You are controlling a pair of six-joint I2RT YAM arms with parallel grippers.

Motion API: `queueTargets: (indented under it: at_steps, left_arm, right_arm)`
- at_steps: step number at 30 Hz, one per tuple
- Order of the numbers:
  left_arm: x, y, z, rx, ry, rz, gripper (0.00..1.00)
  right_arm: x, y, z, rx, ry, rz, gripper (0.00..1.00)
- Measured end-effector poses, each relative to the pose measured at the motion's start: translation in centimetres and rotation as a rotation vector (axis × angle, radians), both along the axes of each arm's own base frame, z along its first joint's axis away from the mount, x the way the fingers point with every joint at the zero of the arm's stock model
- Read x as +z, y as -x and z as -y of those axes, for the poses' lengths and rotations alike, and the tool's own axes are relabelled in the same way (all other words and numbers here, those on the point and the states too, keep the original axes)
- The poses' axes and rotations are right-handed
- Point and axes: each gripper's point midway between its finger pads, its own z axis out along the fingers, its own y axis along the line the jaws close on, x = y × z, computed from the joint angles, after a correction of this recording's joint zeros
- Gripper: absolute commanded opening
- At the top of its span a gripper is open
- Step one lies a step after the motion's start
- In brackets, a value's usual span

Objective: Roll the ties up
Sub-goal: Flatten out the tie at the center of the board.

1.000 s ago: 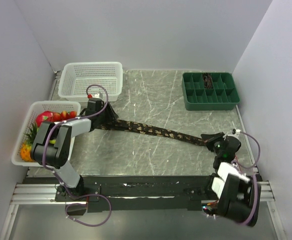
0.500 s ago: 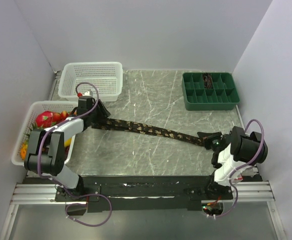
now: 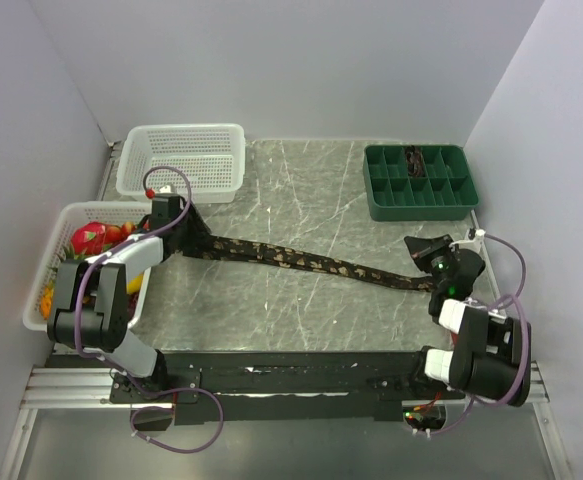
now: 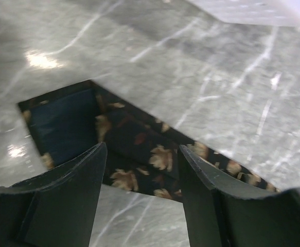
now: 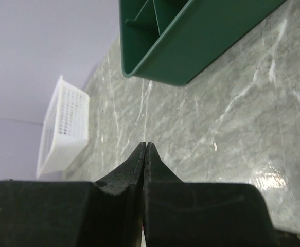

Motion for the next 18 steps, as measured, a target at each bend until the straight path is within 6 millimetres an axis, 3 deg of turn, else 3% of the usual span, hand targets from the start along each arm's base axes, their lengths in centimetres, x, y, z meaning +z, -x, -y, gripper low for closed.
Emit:
queueTargets:
  at_steps: [11, 16, 17, 18]
  left_arm:
    - [-1.5, 0.7, -1.4, 0.06, -0.044, -0.047, 0.63]
    - [-2.3, 0.1, -0.9, 0.058, -0.02, -0.032, 0.45]
    - [-2.6, 0.2, -0.9, 0.063, -0.016, -0.036, 0.4]
    - [-2.9, 0.4, -0.9, 0.066, -0.014, -0.04, 0.28]
  right_arm:
    - [0.6, 0.8, -0.9, 0.048, 0.098, -0.016, 0.0]
    - [0.9, 0.8, -1.3, 0.067, 0.118, -0.012, 0.0]
    - [0.9, 0.9, -1.4, 0.072, 0.121, -0.009, 0.0]
    - [1.0, 0.9, -1.5, 0.076, 0.126, -0.005, 0.0]
